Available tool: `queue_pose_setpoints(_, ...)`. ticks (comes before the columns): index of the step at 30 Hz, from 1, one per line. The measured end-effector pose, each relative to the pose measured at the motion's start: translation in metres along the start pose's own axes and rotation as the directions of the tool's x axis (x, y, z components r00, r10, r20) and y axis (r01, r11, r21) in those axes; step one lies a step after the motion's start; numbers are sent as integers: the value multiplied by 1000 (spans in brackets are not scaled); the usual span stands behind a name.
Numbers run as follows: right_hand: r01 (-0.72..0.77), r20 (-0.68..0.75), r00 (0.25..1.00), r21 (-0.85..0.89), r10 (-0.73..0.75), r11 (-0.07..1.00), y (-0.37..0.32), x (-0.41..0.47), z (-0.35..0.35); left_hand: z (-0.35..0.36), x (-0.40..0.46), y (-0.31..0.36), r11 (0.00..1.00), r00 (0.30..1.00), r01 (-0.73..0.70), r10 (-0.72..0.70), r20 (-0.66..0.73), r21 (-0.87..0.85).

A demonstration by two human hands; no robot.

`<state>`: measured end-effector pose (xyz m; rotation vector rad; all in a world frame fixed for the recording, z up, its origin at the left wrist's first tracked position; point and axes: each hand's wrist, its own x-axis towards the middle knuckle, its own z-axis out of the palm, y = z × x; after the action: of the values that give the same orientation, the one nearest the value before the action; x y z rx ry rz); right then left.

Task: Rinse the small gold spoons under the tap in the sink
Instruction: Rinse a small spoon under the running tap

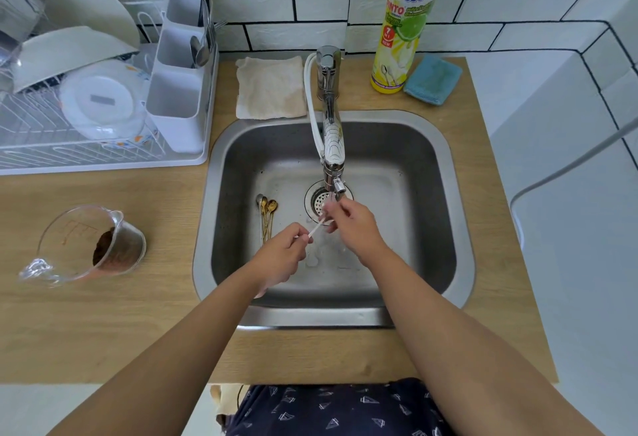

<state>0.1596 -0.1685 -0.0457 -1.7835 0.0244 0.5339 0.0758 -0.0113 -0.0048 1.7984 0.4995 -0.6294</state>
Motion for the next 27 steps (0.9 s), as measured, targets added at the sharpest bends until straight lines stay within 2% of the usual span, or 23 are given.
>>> queue_pose_setpoints(2, 10, -17, 1000, -77, -12, 997, 0, 2, -1, -1, 0, 1, 1000, 1000, 17, -17, 12, 0)
queue_pose_setpoints(6, 49, 119, 993, -212, -24, 976, 2, -3, -2, -2, -1, 2, 1000, 1000, 27, -27, 12, 14)
queue_pose_setpoints(10, 23, -16, 1000, -81, -25, 996, 1, 2, -1, 0, 0, 3, 999, 1000, 28, -28, 3, 33)
queue_pose_setpoints(12, 22, 32, 999, -118, -19, 993, 1, 0, 0, 0, -1, 4, 998, 999, 31, -31, -11, 47)
queue_pose_setpoints(15, 44, 137, 990, -283, -4, 958, 2, -5, 1, -1, -2, 4, 999, 1000, 24, -23, -19, 46)
queue_pose_setpoints(19, -30, -22, 999, -93, 28, 995, -2, 3, -5, 1, -3, 4, 999, 999, 34, -34, 3, 9)
queue_pose_setpoints(23, 0, 112, 993, -228, 27, 974, 1, -2, -3, 0, -4, 3, 999, 999, 33, -33, -1, 43)
queue_pose_setpoints(27, -65, 35, 997, -59, 67, 996, 0, 1, -3, 2, -3, 2, 998, 999, 42, -42, -2, 56)
